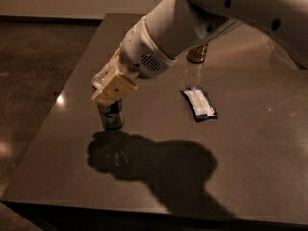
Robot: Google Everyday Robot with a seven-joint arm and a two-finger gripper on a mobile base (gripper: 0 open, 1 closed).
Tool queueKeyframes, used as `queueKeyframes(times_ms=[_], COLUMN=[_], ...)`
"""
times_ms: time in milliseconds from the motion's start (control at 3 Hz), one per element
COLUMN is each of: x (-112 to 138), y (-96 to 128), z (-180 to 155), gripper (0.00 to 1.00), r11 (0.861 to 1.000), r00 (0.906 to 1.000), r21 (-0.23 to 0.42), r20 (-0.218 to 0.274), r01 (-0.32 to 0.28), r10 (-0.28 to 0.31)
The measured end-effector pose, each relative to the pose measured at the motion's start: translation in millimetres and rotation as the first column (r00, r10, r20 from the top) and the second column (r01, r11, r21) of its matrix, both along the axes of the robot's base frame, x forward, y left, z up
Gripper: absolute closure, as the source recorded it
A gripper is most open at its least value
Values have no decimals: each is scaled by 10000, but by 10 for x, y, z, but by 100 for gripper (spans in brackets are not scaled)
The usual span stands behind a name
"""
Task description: Move redbull can near rxbar blueberry
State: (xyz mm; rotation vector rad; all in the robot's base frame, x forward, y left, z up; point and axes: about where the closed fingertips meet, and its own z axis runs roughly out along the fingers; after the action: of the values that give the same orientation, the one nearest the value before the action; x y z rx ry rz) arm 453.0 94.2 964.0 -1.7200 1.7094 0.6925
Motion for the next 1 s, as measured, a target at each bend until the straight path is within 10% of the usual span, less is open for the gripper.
queueKeyframes(times_ms=[1000], x=[596], y=[-947], z=[90], gripper=[100], r11=[9837], r00=[9837], r21=[80], r20=[-133], r01=[1794], r10=[-1793])
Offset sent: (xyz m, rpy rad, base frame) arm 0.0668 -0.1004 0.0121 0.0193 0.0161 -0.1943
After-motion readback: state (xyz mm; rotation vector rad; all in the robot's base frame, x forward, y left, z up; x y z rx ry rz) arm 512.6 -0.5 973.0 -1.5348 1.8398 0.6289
